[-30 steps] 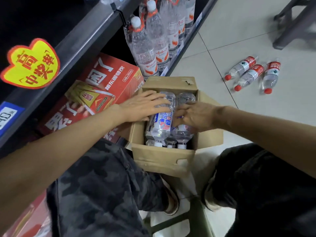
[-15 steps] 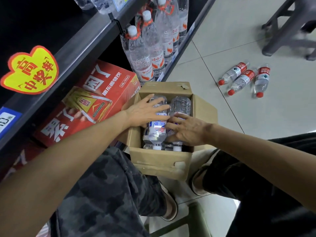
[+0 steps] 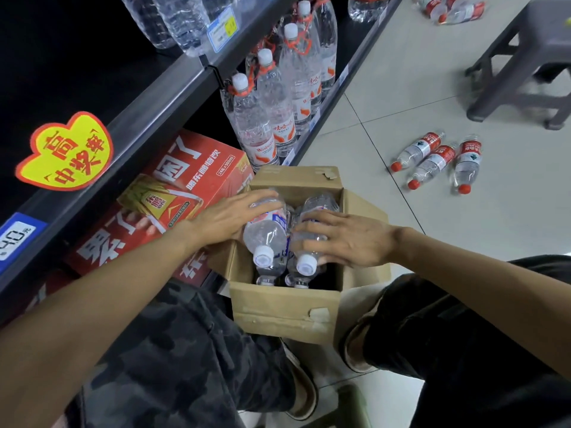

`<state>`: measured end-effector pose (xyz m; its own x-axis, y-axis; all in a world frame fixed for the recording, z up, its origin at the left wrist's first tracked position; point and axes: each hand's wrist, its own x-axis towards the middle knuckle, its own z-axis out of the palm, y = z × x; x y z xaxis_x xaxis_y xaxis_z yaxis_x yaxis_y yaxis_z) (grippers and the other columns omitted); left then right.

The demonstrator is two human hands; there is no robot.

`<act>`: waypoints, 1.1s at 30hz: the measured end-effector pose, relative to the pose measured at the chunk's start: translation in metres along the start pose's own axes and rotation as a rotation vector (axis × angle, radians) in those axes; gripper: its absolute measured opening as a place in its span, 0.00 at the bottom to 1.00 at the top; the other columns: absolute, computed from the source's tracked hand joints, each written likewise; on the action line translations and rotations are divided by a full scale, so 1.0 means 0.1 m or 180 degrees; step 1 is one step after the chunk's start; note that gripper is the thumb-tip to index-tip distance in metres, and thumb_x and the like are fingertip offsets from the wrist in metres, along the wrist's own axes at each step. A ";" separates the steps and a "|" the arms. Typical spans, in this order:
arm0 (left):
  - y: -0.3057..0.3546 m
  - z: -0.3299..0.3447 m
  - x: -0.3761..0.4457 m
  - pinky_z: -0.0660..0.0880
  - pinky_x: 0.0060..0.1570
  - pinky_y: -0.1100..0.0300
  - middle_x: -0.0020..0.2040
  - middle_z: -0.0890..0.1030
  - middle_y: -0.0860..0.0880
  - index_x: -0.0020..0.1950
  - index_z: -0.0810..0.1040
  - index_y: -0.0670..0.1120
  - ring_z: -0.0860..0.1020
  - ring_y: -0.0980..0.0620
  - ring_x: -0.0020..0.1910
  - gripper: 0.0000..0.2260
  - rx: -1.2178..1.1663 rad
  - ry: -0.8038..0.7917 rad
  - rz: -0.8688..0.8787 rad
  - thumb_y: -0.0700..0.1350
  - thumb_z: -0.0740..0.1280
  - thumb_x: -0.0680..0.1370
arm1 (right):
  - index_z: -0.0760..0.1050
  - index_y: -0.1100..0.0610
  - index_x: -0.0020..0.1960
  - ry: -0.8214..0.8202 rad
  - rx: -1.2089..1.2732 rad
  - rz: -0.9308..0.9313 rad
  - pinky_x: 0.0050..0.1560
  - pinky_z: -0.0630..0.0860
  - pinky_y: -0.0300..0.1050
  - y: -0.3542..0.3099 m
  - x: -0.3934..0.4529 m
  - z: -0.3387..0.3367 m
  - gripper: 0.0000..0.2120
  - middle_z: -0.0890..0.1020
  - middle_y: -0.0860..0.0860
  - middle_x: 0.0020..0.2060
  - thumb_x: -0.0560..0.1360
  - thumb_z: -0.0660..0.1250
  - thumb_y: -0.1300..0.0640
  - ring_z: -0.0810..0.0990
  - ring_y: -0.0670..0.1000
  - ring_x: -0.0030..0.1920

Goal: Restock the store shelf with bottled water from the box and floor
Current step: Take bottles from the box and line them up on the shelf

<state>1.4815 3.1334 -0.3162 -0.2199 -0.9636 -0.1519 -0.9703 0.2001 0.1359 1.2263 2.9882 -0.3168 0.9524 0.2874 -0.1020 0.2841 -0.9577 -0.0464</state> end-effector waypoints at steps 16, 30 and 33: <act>0.31 -0.16 0.04 0.71 0.57 0.70 0.58 0.77 0.63 0.65 0.70 0.56 0.75 0.70 0.58 0.34 -0.2391 0.1443 -0.1607 0.56 0.80 0.62 | 0.62 0.51 0.71 0.1699 0.2350 0.1674 0.66 0.69 0.54 0.10 0.18 -0.11 0.18 0.69 0.48 0.65 0.83 0.50 0.48 0.68 0.49 0.66; 0.64 -0.04 0.38 0.76 0.60 0.51 0.59 0.80 0.54 0.68 0.68 0.51 0.79 0.57 0.58 0.34 -0.2887 0.2144 -0.2268 0.53 0.79 0.66 | 0.66 0.50 0.67 0.2596 0.2688 0.2277 0.58 0.68 0.36 0.23 0.42 0.03 0.28 0.73 0.47 0.59 0.72 0.72 0.45 0.70 0.44 0.61; 0.65 -0.12 0.34 0.77 0.58 0.48 0.57 0.81 0.55 0.66 0.70 0.52 0.80 0.55 0.57 0.34 -0.2766 0.2037 -0.2372 0.58 0.77 0.65 | 0.66 0.51 0.67 0.2587 0.2571 0.2245 0.58 0.68 0.38 0.16 0.40 -0.02 0.27 0.72 0.47 0.59 0.73 0.71 0.44 0.69 0.42 0.59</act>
<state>1.4118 3.1119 -0.3004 0.6573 -0.7536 -0.0082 -0.4035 -0.3610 0.8407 1.2694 2.9840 -0.3200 0.7426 -0.6197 0.2541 -0.1667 -0.5385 -0.8260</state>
